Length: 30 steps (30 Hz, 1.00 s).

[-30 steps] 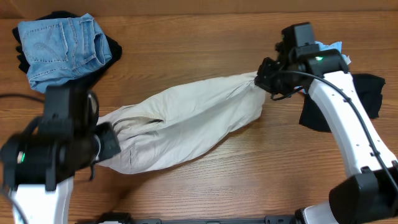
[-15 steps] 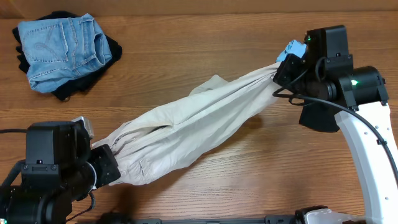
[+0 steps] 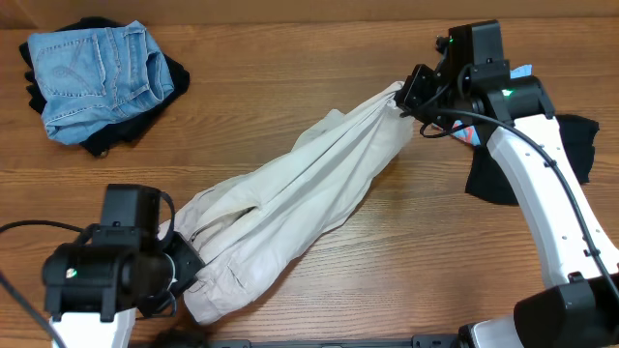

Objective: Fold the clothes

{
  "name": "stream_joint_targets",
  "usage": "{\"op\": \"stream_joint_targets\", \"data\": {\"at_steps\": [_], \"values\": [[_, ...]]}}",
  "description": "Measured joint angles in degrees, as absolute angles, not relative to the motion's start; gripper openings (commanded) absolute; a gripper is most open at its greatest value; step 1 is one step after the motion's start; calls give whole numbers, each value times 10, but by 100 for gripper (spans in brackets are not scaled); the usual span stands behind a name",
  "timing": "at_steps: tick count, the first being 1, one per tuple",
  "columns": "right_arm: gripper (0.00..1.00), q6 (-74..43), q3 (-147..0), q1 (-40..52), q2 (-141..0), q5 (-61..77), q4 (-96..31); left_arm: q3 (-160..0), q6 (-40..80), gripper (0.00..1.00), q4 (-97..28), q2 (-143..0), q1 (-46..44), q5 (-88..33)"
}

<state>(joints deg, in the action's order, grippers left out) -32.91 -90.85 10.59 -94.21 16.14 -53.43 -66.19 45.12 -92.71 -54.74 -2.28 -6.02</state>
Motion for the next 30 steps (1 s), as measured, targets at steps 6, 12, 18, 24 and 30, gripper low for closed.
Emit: {"op": "stream_joint_targets", "data": {"at_steps": [6,12,18,24,30], "values": [[4,-330,-908,111,-972,176,-513,-597,484,4,-879,-548,-23,-44],[4,-330,-908,156,-1039,153,-455,-550,503,4,-810,-548,-23,36],[4,-330,-908,177,-1039,116,-431,-543,507,6,-721,-598,-23,79],[4,-343,-909,184,-1081,104,-411,-543,509,6,-695,-710,-23,91],[54,-345,-909,184,-1122,100,-390,-543,510,54,-649,-749,-23,110]]}}
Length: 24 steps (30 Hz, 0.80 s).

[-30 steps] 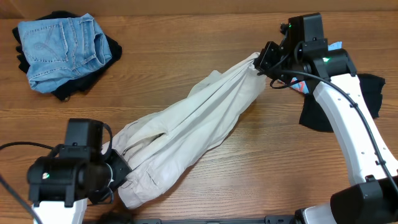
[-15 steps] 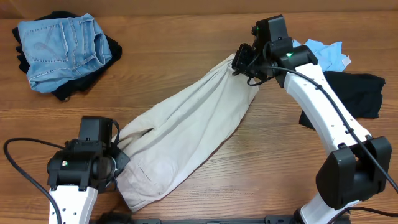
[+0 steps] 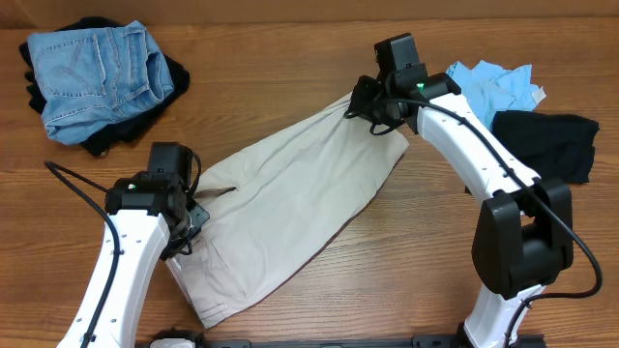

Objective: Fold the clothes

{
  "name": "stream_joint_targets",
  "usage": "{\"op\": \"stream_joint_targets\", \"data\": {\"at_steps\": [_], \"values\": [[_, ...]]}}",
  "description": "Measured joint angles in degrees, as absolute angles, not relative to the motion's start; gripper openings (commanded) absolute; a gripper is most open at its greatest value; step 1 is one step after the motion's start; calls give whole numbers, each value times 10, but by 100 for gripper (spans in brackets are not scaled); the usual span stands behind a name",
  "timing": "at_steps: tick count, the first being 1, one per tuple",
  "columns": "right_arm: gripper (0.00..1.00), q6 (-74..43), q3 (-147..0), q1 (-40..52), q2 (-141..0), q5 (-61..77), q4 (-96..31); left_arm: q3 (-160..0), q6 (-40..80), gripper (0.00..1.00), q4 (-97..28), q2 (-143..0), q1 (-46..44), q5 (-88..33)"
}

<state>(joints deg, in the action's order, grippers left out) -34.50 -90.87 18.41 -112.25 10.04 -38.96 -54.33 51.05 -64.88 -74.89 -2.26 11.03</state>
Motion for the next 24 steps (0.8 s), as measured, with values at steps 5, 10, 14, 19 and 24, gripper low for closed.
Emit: {"op": "stream_joint_targets", "data": {"at_steps": [5,10,14,19,24], "values": [[82,-349,-909,184,-1122,96,-386,-543,515,76,-644,-749,-23,125],[88,-338,-911,183,-1122,103,-395,-548,514,81,-666,-749,-23,155],[87,-328,-916,156,-1100,115,-427,-659,503,50,-738,-752,-23,196],[72,-298,-924,143,-1073,149,-453,-726,413,4,-752,-752,-23,135],[71,-289,-924,144,-1073,157,-483,-679,376,4,-713,-802,-23,79]]}}
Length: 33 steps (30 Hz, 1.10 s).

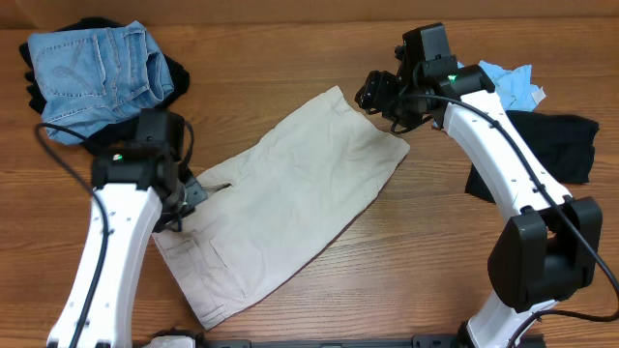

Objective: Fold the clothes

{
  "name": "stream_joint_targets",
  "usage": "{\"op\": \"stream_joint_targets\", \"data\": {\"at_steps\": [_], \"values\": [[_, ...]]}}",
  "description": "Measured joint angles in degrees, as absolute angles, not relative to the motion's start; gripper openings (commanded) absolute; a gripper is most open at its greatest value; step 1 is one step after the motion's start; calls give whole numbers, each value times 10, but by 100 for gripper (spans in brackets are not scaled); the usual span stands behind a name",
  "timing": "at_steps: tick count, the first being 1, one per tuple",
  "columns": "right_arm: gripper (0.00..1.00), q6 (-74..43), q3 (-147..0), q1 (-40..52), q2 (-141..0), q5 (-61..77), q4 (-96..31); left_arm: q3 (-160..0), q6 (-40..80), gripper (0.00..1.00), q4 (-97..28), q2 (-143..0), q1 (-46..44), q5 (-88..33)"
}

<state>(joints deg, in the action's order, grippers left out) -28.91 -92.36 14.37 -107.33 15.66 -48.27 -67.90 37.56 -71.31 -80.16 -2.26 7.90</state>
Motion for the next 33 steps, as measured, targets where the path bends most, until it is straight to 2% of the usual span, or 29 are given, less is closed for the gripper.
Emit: {"op": "stream_joint_targets", "data": {"at_steps": [6,10,18,22,26,29,33], "values": [[66,-284,-924,144,-1073,157,-495,-615,373,5,-687,-936,-23,41],[66,-280,-924,144,-1073,157,-498,-614,373,5,-688,-954,-9,47],[67,-269,-924,144,-1073,157,-501,-613,373,6,-675,-959,90,60],[67,-270,-924,144,-1073,157,-502,-603,373,8,-643,-959,95,62],[73,-260,-924,144,-1073,156,-513,-602,370,4,-607,-959,95,73],[74,-241,-924,144,-1073,156,-519,-630,342,5,-637,-959,95,78],[71,-234,-924,144,-1073,156,-517,-760,322,6,-713,-931,95,54]]}}
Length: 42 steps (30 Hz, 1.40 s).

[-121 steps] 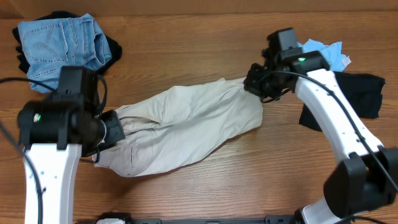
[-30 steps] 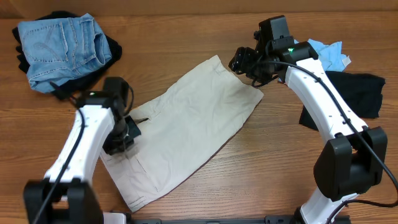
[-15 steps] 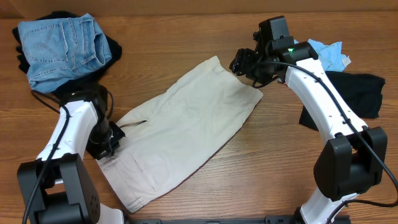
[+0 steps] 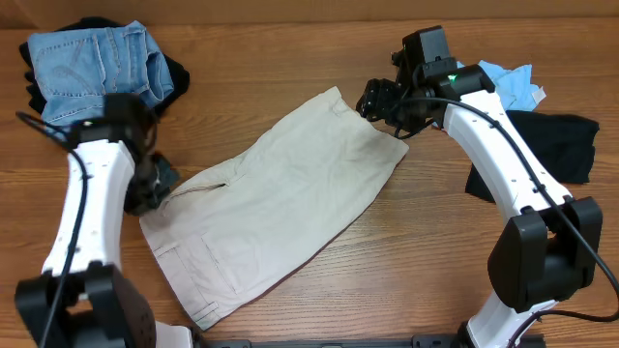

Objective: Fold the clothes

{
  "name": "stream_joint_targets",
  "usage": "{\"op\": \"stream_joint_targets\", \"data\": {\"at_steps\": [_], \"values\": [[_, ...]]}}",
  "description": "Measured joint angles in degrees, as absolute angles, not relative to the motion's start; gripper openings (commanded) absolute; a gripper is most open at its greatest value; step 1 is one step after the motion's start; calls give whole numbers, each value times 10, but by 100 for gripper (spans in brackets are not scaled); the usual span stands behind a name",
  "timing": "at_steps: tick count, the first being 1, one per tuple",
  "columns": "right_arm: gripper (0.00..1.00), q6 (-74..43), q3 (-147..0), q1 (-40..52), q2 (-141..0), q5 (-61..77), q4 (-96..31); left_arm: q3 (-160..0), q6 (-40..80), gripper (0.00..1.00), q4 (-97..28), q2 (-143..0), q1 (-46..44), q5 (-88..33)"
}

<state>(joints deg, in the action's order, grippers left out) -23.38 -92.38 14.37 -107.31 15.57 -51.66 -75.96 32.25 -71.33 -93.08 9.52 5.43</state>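
Observation:
Beige shorts (image 4: 280, 198) lie spread flat and slanted across the middle of the table, from the far right down to the near left. My left gripper (image 4: 155, 187) is at their left edge by the pocket slit and looks shut on the cloth there. My right gripper (image 4: 377, 100) hovers over the far right edge of the shorts, between the two corners. Its fingers look spread, and the cloth under them lies flat.
Folded blue jeans (image 4: 97, 63) lie on a black garment (image 4: 179, 77) at the far left corner. A light blue garment (image 4: 508, 82) and a black garment (image 4: 546, 145) lie at the right, partly under my right arm.
My left gripper has moved left and slightly farther back, and the near left part of the shorts has shifted left with it. My right gripper has stayed almost where it was.
The shorts first hung bunched and stretched between both grippers, left near the front edge, right far back. Then they lay spread out, still held at both ends. Later the right end lay flat under the right gripper. Now the left end is drawn further left.

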Motion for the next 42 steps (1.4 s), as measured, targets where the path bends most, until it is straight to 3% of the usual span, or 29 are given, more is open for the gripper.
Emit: {"op": "stream_joint_targets", "data": {"at_steps": [4,10,14,16,18,28,35,42], "values": [[68,-230,-924,144,-1073,156,-514,-772,312,7,-748,-888,56,-11],[68,-228,-924,144,-1073,154,-517,-570,314,5,-623,-892,-53,-126],[46,-226,-924,145,-1073,154,-520,-495,336,4,-562,-891,-53,-145],[21,-226,-924,150,-1075,154,-517,-478,351,5,-542,-891,-53,-148],[5,-226,-924,155,-1090,156,-515,-470,361,5,-536,-891,-53,-149],[4,-224,-924,187,-1242,156,-475,-469,373,7,-530,-891,-53,-153],[4,-225,-924,188,-1266,147,-469,-464,374,12,-496,-891,-52,-157],[4,-269,-932,188,-1266,115,-505,-464,373,11,-434,-915,41,-168]]}}
